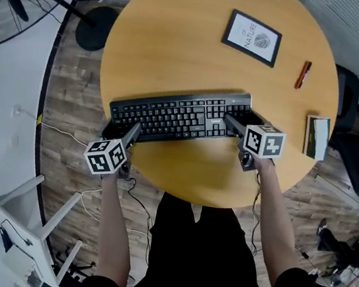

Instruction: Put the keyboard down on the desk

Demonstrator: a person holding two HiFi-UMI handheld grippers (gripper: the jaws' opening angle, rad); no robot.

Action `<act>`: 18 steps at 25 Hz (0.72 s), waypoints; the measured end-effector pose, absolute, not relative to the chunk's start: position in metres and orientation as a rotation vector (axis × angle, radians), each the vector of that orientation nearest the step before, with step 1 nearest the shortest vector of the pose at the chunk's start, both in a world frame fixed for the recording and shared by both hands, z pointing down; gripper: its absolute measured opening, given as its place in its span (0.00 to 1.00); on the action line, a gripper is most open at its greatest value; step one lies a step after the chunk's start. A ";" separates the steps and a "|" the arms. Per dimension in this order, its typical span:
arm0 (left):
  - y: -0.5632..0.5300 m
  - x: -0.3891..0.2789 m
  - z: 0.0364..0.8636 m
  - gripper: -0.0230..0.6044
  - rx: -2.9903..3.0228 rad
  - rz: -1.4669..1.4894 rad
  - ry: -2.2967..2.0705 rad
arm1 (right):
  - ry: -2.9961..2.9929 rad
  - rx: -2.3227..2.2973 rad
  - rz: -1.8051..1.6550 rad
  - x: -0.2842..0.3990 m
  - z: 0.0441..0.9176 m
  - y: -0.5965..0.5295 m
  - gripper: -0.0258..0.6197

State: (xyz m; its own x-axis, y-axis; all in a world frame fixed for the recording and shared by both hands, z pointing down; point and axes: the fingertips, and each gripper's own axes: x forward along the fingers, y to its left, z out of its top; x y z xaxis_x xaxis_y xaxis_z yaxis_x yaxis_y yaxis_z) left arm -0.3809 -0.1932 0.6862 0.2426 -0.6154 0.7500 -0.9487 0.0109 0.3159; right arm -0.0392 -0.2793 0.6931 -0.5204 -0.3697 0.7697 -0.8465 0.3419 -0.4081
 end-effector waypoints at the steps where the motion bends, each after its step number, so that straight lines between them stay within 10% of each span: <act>1: -0.193 -0.381 0.688 0.67 1.693 0.513 -1.461 | -2.045 1.061 1.105 -0.039 0.695 -0.279 0.63; 18: -0.191 -0.379 0.691 0.67 1.677 0.541 -1.474 | -2.022 1.091 1.078 -0.035 0.705 -0.277 0.64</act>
